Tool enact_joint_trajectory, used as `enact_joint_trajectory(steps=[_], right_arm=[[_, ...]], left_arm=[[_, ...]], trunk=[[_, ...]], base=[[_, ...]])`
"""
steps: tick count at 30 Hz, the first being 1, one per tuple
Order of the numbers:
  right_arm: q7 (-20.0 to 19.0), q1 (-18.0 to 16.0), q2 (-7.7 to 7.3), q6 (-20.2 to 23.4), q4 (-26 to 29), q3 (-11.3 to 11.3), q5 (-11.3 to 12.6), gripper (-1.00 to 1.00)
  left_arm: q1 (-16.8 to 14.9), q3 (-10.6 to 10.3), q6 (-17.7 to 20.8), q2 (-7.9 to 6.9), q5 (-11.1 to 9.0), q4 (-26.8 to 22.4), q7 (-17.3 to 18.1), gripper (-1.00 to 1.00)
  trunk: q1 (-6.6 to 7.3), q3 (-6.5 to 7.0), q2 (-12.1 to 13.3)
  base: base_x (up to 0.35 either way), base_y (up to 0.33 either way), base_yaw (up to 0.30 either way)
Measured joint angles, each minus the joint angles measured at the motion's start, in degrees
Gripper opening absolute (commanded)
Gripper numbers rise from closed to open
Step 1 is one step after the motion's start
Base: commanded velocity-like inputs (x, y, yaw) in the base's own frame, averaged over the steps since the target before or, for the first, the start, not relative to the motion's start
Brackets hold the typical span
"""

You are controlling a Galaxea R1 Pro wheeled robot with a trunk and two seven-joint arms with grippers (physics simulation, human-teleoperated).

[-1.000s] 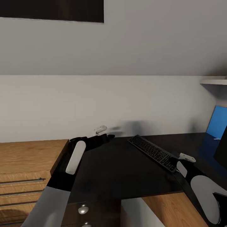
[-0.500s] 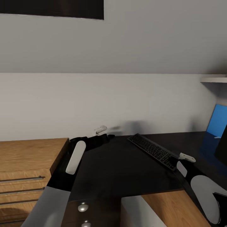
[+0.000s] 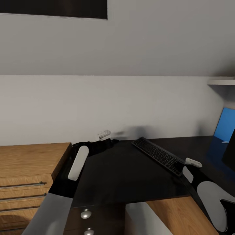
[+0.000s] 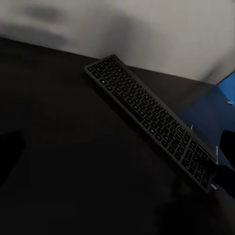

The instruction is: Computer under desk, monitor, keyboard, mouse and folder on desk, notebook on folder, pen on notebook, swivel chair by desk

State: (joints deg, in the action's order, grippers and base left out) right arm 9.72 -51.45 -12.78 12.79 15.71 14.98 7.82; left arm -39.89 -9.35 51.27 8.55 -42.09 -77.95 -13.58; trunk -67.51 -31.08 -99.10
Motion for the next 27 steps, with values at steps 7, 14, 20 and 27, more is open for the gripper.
enact_joint_trajectory(steps=[7,14,20,27], right_arm=[[0.20,0.00,0.04,0.11,0.09,-0.09,0.01,1.00],[0.22,0.01,0.74,2.08,1.04,-0.32,-0.03,1.00],[0.16,0.01,0.82,3.35,1.53,-0.68,-0.15,1.00],[0.13,0.02,0.84,3.35,1.38,-0.33,0.09,1.00]], left_arm=[[0.03,0.04,0.00,-0.19,-0.02,0.36,0.00,1.00],[0.02,0.12,-0.27,-0.22,0.12,3.91,0.08,1.00],[0.02,0.22,-0.29,-0.29,0.14,4.43,0.18,1.00],[0.02,0.22,-0.27,-0.29,0.15,4.45,0.18,1.00]], trunk=[[0.00,0.00,0.00],[-0.02,0.00,0.01],[-0.01,0.00,0.00],[-0.02,0.00,0.00]], base=[[0.000,0.000,0.000],[-0.046,0.000,0.000],[-0.112,0.000,0.000],[-0.103,0.005,0.000]])
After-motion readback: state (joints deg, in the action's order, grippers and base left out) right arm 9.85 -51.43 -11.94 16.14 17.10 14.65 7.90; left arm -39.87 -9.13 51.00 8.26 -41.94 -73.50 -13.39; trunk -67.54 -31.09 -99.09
